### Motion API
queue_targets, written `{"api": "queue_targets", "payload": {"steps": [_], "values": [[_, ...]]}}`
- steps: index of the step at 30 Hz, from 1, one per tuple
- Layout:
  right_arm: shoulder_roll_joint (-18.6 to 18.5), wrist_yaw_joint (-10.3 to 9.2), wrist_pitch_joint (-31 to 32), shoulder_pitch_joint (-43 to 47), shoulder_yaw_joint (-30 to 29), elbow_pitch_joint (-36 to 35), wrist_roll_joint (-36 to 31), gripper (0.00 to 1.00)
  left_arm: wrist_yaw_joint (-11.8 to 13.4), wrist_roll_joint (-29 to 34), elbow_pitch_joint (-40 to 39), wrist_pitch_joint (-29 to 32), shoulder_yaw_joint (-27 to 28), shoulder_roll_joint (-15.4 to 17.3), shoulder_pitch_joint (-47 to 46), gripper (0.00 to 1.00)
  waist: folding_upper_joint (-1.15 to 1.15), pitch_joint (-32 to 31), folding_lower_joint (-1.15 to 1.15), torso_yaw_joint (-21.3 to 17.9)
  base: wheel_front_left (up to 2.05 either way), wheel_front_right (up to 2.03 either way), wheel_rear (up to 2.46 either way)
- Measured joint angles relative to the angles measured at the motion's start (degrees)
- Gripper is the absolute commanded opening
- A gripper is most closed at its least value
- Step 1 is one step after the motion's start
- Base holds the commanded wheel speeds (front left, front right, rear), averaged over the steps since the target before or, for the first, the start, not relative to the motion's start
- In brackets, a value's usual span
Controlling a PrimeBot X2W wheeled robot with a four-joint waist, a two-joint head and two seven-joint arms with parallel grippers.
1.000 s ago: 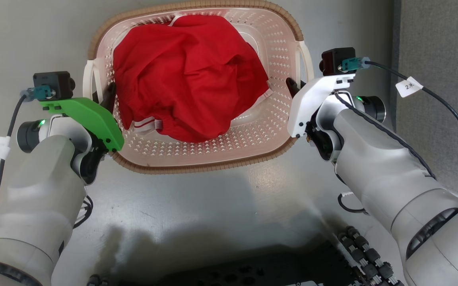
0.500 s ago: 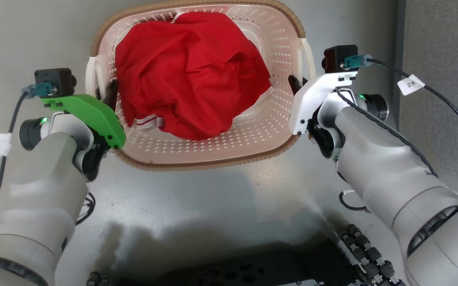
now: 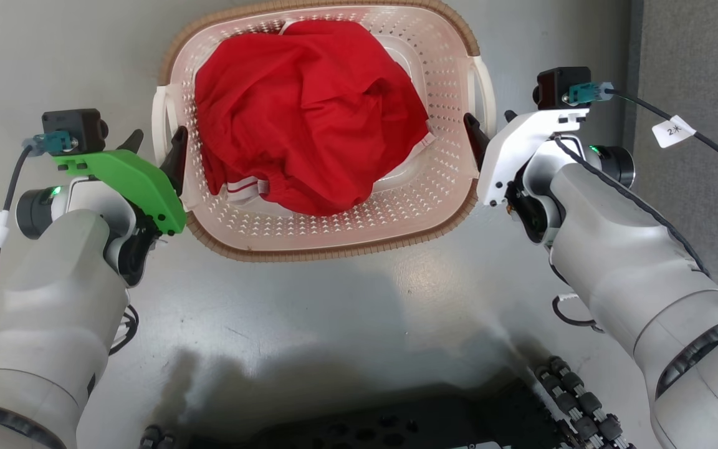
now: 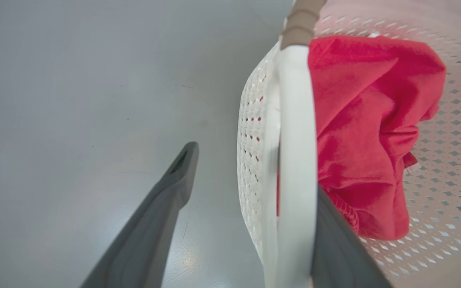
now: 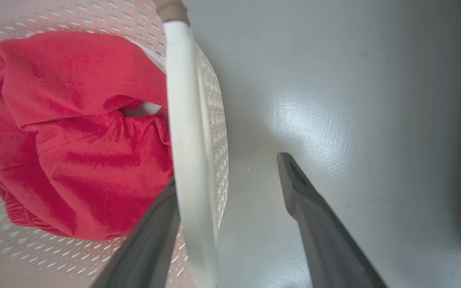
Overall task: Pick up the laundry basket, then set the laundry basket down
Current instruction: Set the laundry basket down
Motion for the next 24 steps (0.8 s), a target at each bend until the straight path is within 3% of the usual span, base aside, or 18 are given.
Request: {"api": "queue_targets", "payload": {"steps": [11, 24], "values": [[-0.54, 1.96, 0.15, 0.02, 0.89, 0.08, 1.03, 1.00, 0.01, 0.02, -0.14, 0.38, -2.08, 0.35, 0.00, 1.00, 0.00, -2.38, 0.00, 0.09, 0.00, 0.00, 0.00], [-0.55, 3.76, -3.83, 0.92, 0.93, 0.08, 1.59, 1.00, 0.01, 2.38, -0.11, -4.41, -3.43, 2.50, 0.36, 1.00, 0.00, -7.62, 0.00, 0.18, 0.00, 0.00, 0.00]]}}
